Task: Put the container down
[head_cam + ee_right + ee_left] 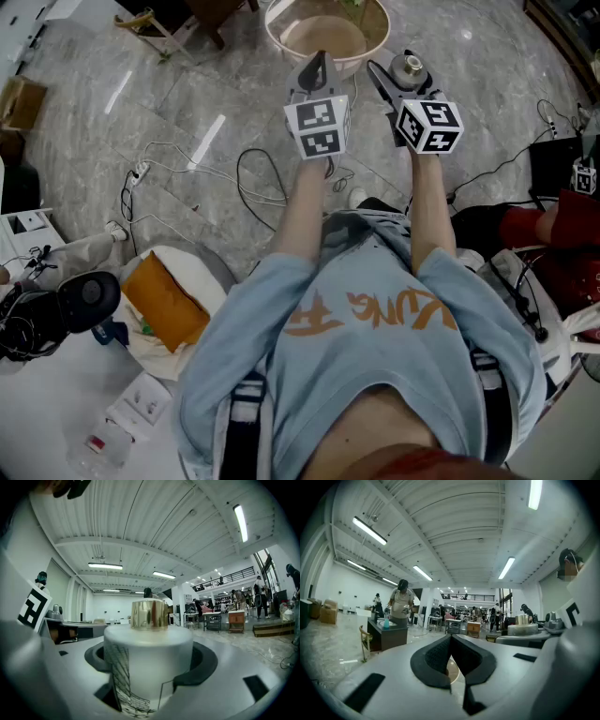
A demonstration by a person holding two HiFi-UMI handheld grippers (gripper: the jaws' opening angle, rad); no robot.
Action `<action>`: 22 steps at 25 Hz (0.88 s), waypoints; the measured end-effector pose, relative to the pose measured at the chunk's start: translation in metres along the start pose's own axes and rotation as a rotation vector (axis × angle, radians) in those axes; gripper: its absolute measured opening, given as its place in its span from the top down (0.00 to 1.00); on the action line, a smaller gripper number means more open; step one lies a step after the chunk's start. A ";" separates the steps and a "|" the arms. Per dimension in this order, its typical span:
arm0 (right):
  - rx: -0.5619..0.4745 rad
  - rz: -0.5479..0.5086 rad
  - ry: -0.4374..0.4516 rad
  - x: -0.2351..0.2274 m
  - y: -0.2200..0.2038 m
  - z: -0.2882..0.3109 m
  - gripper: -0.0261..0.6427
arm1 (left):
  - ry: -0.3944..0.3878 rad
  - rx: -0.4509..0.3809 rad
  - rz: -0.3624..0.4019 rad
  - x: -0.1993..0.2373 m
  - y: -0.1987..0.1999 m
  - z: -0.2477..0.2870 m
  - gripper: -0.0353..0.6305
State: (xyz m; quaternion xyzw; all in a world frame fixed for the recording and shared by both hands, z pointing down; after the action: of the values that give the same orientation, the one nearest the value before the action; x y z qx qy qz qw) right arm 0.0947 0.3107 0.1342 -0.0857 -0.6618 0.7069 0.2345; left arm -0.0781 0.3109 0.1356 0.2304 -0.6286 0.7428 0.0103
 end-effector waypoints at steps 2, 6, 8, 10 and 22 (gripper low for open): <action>-0.003 -0.004 0.002 -0.001 0.002 0.001 0.42 | -0.004 -0.006 0.007 -0.002 0.004 0.001 0.91; -0.010 -0.003 0.000 -0.001 0.005 0.003 0.42 | -0.011 -0.017 0.014 -0.001 0.009 0.002 0.91; -0.020 0.009 -0.007 0.000 0.006 0.005 0.42 | -0.011 -0.016 0.011 0.003 0.010 0.002 0.91; -0.029 0.031 -0.014 0.002 0.007 0.006 0.42 | -0.007 -0.014 0.002 0.009 0.009 0.002 0.91; -0.005 0.025 -0.026 0.003 0.009 0.013 0.42 | 0.049 -0.043 -0.058 0.043 0.019 -0.006 0.91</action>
State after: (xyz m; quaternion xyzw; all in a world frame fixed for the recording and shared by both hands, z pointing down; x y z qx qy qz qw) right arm 0.0842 0.3008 0.1272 -0.0855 -0.6655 0.7091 0.2166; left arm -0.1242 0.3013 0.1329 0.2298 -0.6369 0.7341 0.0521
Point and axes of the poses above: the fingertips, and each gripper's own axes: z forward along the fingers, x to its left, y out of its top, the point moved 7 cm from there along -z, backward along the fingers, and after that the axes turned 13 degrees about -z, right-handed, at the moved point
